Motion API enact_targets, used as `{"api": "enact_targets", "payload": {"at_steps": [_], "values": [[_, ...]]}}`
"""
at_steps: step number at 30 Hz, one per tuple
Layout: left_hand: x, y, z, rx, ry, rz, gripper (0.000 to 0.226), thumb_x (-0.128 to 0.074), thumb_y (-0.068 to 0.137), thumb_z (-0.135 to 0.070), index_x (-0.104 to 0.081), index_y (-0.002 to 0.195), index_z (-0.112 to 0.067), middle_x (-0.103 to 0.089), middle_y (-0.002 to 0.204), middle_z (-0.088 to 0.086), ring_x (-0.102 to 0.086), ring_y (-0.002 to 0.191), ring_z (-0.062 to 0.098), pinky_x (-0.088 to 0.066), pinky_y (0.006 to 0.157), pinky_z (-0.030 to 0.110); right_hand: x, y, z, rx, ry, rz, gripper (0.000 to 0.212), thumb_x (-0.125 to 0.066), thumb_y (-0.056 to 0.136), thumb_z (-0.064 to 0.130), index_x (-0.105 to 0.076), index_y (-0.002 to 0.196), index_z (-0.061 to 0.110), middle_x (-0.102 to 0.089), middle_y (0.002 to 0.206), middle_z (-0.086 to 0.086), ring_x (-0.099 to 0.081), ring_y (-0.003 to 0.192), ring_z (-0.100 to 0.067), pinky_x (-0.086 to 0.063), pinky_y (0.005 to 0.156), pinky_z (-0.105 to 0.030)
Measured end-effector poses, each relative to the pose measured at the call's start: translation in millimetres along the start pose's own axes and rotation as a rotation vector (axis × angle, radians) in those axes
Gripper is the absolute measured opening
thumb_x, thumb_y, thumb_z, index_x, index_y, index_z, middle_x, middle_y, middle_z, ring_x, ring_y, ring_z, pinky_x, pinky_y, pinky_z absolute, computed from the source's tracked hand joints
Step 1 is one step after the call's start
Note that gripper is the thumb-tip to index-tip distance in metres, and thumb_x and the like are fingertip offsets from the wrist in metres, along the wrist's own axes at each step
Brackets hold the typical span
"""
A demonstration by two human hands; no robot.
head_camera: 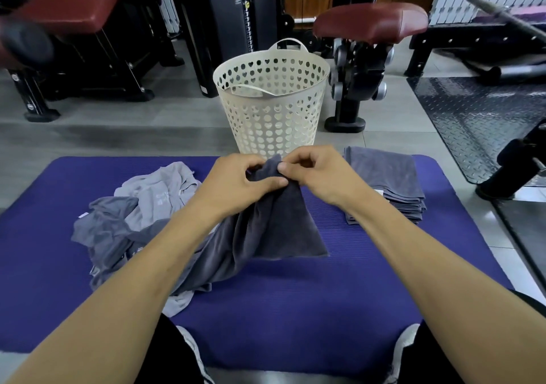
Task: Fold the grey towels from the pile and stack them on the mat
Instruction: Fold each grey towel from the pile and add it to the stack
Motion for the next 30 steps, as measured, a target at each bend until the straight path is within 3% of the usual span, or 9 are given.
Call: {"api": "enact_targets", "payload": {"at_steps": [4, 7, 10, 12, 17, 20, 23, 26, 30], "values": [[0.9, 6.0, 6.8, 0.042, -0.091, -0.075, 0.044, -0.075, 0.082, -0.036, -0.055, 0.065, 0.0, -0.038, 0.055, 0.001, -0.031, 0.055, 0.008, -0.026, 0.052, 0.028, 3.4, 1.9, -8.6, -0.106, 0.174, 0.005, 0.008, -0.064, 0.095, 0.017, -0.069, 0.096, 0.011, -0.072, 0.09, -0.009, -0.067, 0.081, -0.018, -0.059, 0.082, -0.035], [6.8, 6.7, 11.5, 0.166, -0.204, -0.152, 0.047, -0.076, 0.082, -0.03, -0.046, 0.054, -0.007, -0.034, 0.05, -0.01, -0.029, 0.049, 0.004, -0.025, 0.048, 0.02, 8.0, -1.9, -17.3, -0.218, 0.03, 0.068, 0.02, -0.062, 0.096, 0.033, -0.069, 0.102, 0.016, -0.074, 0.098, 0.001, -0.07, 0.089, -0.011, -0.057, 0.092, -0.035], [12.6, 9.8, 20.8, 0.29, -0.306, -0.237, 0.046, -0.077, 0.081, -0.034, -0.052, 0.061, -0.001, -0.039, 0.056, -0.005, -0.035, 0.055, 0.008, -0.029, 0.053, 0.023, 6.5, -7.9, -27.1, -0.271, -0.048, 0.125, 0.025, -0.067, 0.09, 0.043, -0.071, 0.098, 0.021, -0.071, 0.089, 0.006, -0.065, 0.081, -0.008, -0.054, 0.081, -0.026], [17.0, 11.9, 28.2, 0.355, -0.47, -0.287, 0.045, -0.079, 0.079, -0.034, -0.054, 0.06, -0.002, -0.043, 0.06, -0.001, -0.039, 0.059, 0.01, -0.031, 0.058, 0.027, 3.6, -10.1, -34.1, -0.286, -0.062, 0.168, 0.021, -0.073, 0.087, 0.035, -0.07, 0.1, 0.018, -0.068, 0.08, 0.007, -0.06, 0.072, -0.005, -0.049, 0.071, -0.021], [18.6, 11.9, 39.9, 0.535, -0.698, -0.288, 0.021, -0.081, 0.078, -0.031, -0.072, 0.066, -0.016, -0.067, 0.063, -0.001, -0.059, 0.057, 0.013, -0.047, 0.059, 0.023, -5.0, -10.9, -51.2, -0.28, -0.217, 0.235, 0.018, -0.074, 0.085, 0.017, -0.067, 0.102, 0.017, -0.066, 0.083, 0.007, -0.058, 0.074, -0.005, -0.044, 0.072, -0.02], [14.2, 12.6, 46.7, 0.597, -0.708, -0.259, 0.02, -0.081, 0.077, -0.033, -0.075, 0.068, -0.016, -0.07, 0.066, 0.001, -0.063, 0.061, 0.015, -0.053, 0.069, 0.032, -10.3, -9.8, -60.6, -0.251, -0.27, 0.165, 0.007, -0.069, 0.088, 0.014, -0.067, 0.088, 0.007, -0.062, 0.076, -0.002, -0.052, 0.069, -0.013, -0.044, 0.072, -0.032], [11.3, 13.7, 51.5, 0.63, -0.697, -0.275, 0.029, -0.081, 0.077, -0.033, -0.076, 0.085, -0.005, -0.075, 0.083, 0.01, -0.068, 0.074, 0.02, -0.057, 0.081, 0.041, -10.4, -7.8, -62.6, -0.263, -0.249, 0.062, 0.017, -0.066, 0.091, 0.016, -0.067, 0.081, 0.003, -0.061, 0.066, -0.001, -0.048, 0.062, -0.015, -0.043, 0.063, -0.032], [7.0, 13.4, 56.4, 0.619, -0.603, -0.24, 0.043, -0.082, 0.073, -0.039, -0.073, 0.093, -0.001, -0.072, 0.08, 0.005, -0.066, 0.076, 0.021, -0.055, 0.077, 0.038, -6.2, -5.4, -58.9, -0.274, -0.129, -0.031, 0.016, -0.067, 0.092, 0.018, -0.071, 0.085, 0.004, -0.067, 0.067, -0.001, -0.055, 0.067, -0.018, -0.054, 0.071, -0.043], [-3.0, 10.1, 58.1, 0.649, -0.491, -0.085, 0.041, -0.079, 0.079, -0.042, -0.073, 0.095, -0.005, -0.075, 0.09, 0.0, -0.07, 0.087, 0.018, -0.056, 0.09, 0.038, 3.7, -2.1, -54.5, -0.27, -0.12, -0.135, 0.02, -0.06, 0.097, 0.016, -0.07, 0.087, 0.002, -0.066, 0.07, -0.005, -0.057, 0.068, -0.019, -0.055, 0.076, -0.048]]}}
Point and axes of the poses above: each hand's wrist, its own y-axis towards the middle knuckle, its own x-axis out of the back of the hand, z = x × y, the point moved 1 cm from there along y, towards the middle knuckle
